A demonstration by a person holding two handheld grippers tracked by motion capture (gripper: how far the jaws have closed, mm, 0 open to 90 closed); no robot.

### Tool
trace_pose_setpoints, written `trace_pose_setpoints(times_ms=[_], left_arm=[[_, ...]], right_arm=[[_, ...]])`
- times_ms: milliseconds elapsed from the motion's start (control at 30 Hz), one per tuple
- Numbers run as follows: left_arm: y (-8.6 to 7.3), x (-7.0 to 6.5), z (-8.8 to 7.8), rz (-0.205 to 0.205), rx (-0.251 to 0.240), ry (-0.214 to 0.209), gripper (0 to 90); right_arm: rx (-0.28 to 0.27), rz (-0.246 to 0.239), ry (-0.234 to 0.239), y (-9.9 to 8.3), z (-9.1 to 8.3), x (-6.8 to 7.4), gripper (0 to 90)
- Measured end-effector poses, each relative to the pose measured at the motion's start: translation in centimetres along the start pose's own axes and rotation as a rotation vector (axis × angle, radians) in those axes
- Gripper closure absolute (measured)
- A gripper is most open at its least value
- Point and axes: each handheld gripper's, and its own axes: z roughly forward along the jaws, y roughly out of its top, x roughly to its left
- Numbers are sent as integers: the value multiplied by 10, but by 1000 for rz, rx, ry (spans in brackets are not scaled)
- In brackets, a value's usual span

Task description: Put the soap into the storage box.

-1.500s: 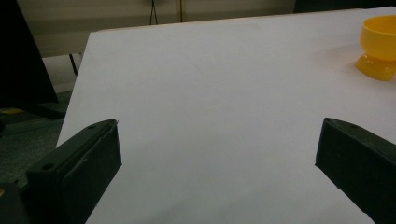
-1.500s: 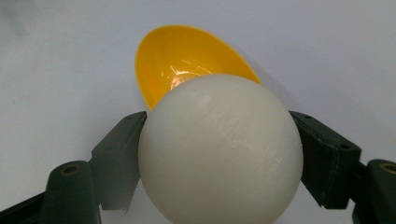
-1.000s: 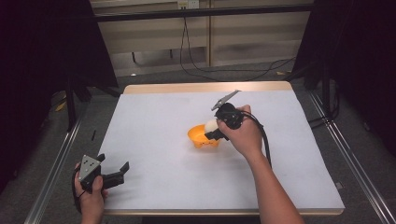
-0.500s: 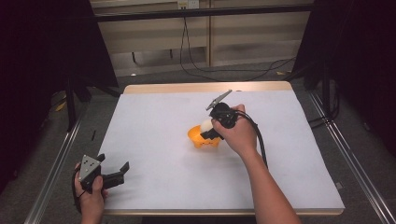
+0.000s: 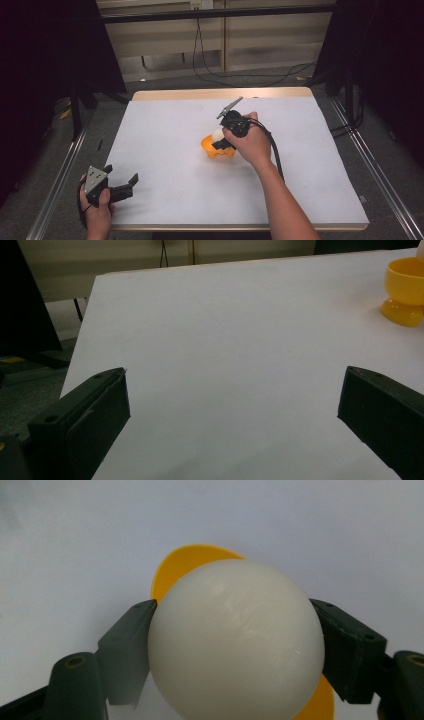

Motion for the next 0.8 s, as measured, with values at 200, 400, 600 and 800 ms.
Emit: trace_pose_setpoints(times_ms=[200,400,600,800], left_arm=[[0,0,0,0,0,-1,0],[0,1,0,5,0,-4,0],[0,1,0,5,-1,-4,0],[0,0,0,6,-1,-3,0]], right_arm=[[10,2,-4,0,4,-1,239],[24,-12,-3,-1,8,-1,239],[29,-7,-9,-1,10,-2,239],[32,-7,-22,-3,11,-1,226]])
